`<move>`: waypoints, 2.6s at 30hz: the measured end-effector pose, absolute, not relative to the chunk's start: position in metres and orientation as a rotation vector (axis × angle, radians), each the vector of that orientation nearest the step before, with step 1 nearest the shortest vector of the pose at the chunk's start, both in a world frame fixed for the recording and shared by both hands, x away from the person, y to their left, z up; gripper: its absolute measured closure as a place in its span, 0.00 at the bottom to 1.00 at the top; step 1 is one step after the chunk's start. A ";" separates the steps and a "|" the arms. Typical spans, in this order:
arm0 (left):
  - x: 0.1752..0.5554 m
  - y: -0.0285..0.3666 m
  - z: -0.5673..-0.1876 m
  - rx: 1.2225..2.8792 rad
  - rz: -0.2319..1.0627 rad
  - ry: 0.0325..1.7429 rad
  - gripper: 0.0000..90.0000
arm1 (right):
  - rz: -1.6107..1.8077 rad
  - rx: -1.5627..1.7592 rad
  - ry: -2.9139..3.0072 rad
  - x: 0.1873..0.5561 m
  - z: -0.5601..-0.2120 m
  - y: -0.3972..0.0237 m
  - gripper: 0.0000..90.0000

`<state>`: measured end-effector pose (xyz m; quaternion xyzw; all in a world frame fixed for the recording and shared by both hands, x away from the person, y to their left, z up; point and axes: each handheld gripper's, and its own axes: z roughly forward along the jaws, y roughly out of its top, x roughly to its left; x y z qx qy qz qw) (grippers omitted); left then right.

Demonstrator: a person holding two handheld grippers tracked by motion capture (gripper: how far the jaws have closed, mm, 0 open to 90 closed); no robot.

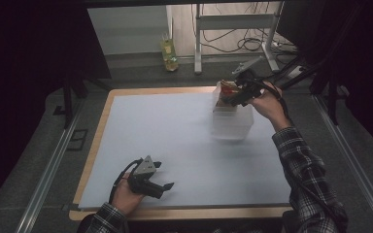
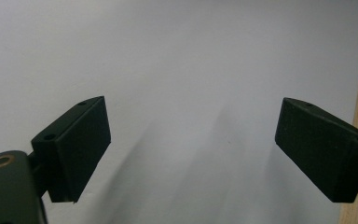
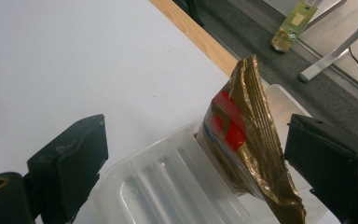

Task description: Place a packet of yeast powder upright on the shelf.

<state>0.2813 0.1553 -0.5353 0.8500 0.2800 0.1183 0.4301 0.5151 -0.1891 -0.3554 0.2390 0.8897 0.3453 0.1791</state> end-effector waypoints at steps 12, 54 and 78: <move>0.281 0.154 -0.536 2.132 0.296 0.689 0.12 | 1.029 0.644 2.525 0.496 -0.360 -0.187 0.07; 0.281 0.153 -0.536 2.128 0.299 0.688 0.11 | 1.129 0.573 2.556 0.435 -0.379 -0.190 0.07; 0.281 0.156 -0.535 2.105 0.318 0.709 0.11 | 1.146 0.541 2.558 0.404 -0.381 -0.198 0.05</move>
